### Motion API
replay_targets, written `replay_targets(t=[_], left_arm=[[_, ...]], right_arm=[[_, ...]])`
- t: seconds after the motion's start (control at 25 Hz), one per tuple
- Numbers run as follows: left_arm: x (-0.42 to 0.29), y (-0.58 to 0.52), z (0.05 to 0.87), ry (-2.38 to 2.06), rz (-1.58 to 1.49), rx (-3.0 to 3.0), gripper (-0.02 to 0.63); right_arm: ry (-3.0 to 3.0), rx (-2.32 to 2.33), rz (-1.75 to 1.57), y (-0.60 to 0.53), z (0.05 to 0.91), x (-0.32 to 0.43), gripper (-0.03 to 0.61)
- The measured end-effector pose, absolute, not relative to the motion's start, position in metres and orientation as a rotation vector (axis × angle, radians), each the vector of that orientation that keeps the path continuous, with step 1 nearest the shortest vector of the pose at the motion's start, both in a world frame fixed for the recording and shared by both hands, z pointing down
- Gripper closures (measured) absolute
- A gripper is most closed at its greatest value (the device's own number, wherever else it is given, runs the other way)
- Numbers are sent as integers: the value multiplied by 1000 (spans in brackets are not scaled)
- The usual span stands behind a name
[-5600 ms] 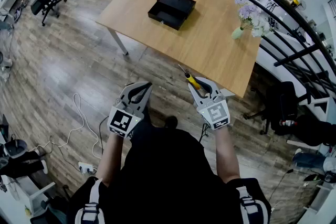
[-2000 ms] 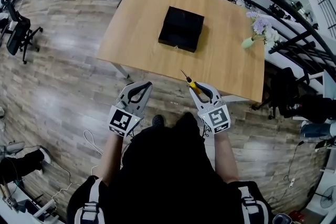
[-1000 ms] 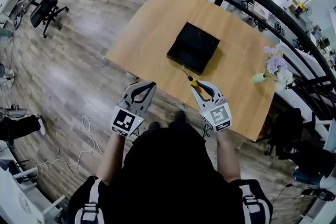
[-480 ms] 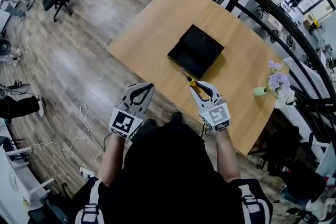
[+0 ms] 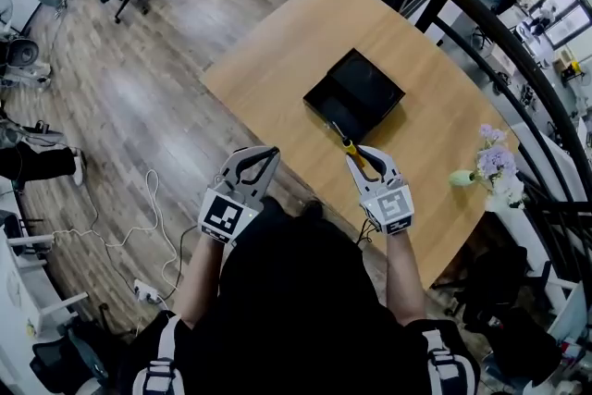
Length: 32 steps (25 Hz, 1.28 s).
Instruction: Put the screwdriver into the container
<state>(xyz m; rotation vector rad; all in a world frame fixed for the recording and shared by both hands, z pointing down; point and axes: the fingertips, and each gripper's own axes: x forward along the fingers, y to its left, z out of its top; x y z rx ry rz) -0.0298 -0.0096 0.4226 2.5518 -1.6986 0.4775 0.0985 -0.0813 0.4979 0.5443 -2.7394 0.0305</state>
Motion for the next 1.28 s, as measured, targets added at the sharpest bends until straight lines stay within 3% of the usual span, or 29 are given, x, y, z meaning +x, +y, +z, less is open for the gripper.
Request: replay_targets(t=[0.6,1.28], left_arm=[[-52,-48,435,-1646,456,2570,592],[-95,-174,447,-1366,424,2713,592]], right_arm=[[-2693,585,54,-110,513,83,486],[-2575,686,169,-178,539,20,486]])
